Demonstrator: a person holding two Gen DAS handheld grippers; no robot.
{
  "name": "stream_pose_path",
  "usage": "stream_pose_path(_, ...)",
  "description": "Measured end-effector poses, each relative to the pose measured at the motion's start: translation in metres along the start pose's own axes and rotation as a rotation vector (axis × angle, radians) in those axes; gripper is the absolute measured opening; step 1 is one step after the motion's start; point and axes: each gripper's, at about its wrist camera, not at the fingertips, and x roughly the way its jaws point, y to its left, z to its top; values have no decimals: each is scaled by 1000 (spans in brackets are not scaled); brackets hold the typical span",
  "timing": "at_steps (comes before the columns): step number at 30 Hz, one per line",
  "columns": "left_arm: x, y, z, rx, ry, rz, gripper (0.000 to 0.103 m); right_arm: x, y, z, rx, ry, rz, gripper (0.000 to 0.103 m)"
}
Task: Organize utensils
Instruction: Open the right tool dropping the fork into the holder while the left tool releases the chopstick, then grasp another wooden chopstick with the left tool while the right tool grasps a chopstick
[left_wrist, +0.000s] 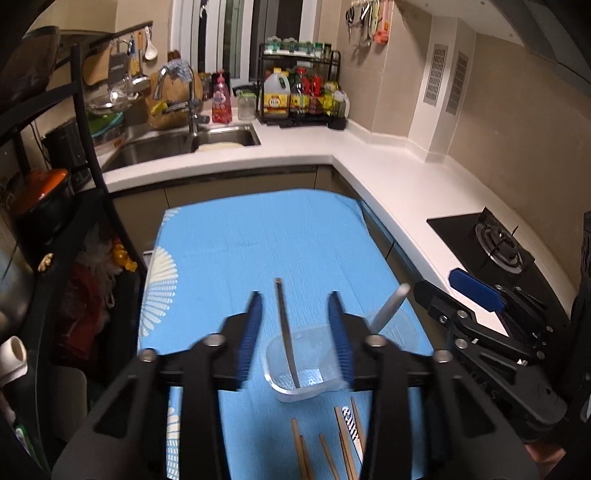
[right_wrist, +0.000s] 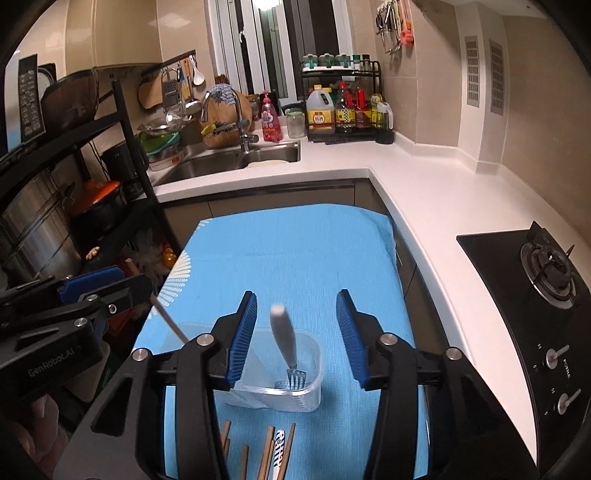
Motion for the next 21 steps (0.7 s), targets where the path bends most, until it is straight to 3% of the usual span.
stream_pose_path(6,-38,7,-21,5,-99,28,41,-43,-3,-16,-4,-83,30,46)
stream_pose_path(11,-52,11,-69,34,-146,50,39,-60,-11,-57,18,-112,47,44)
stream_pose_path(16,-39,22,-114,23,-135,61,21,-47,-13,-103,-6,-81,40,22)
stream_pose_path(21,-16,23,-146,17,-115,70,15,-19,-20,-137,7,-15,24,17)
